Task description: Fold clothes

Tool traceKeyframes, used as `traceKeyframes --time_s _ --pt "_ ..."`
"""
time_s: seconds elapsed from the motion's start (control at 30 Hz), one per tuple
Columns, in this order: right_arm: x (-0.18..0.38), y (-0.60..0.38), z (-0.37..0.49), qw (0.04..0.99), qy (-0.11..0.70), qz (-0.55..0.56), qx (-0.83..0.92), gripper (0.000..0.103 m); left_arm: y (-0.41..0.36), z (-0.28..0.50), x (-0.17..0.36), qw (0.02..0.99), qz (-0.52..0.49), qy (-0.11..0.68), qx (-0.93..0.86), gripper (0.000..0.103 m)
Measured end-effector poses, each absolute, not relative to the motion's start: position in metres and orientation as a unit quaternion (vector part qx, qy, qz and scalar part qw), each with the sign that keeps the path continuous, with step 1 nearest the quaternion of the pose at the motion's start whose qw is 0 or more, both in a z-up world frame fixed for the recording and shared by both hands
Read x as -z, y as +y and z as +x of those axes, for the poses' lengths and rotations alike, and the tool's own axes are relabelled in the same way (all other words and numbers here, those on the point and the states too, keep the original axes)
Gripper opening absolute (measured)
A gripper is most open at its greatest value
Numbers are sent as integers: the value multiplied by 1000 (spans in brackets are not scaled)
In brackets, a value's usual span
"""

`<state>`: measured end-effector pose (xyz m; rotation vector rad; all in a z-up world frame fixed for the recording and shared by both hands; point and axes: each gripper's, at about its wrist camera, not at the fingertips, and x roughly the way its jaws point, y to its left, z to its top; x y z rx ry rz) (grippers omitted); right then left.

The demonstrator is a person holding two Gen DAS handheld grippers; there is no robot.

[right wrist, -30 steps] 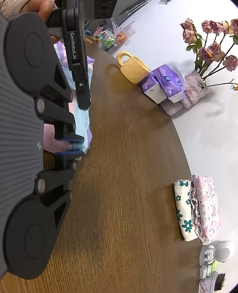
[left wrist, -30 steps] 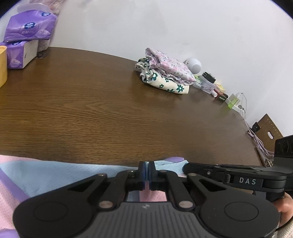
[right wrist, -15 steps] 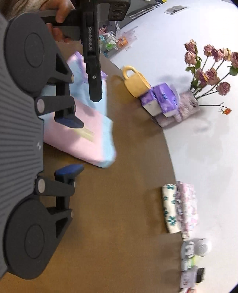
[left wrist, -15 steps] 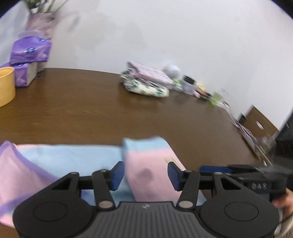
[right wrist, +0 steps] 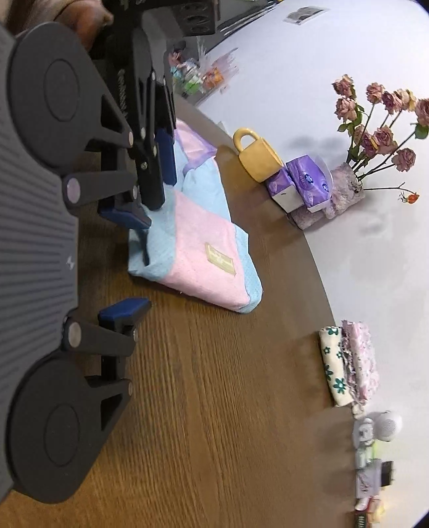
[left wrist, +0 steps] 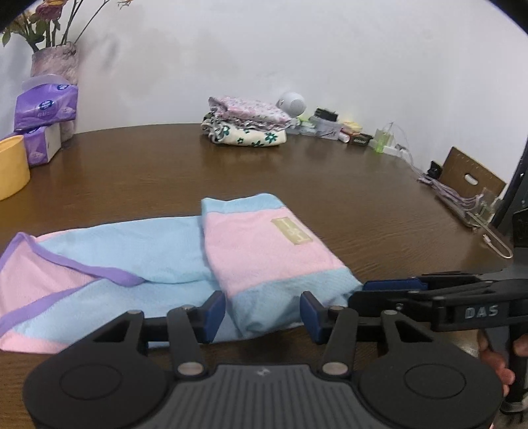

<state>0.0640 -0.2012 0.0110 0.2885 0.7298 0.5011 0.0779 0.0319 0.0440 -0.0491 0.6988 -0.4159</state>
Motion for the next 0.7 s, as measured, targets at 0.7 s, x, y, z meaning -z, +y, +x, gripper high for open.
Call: traceKeyframes --time_s 0.7 --pt "-5 -177 61 916 330 72 -215 17 -4 46 -48 924 140 278 222 53"
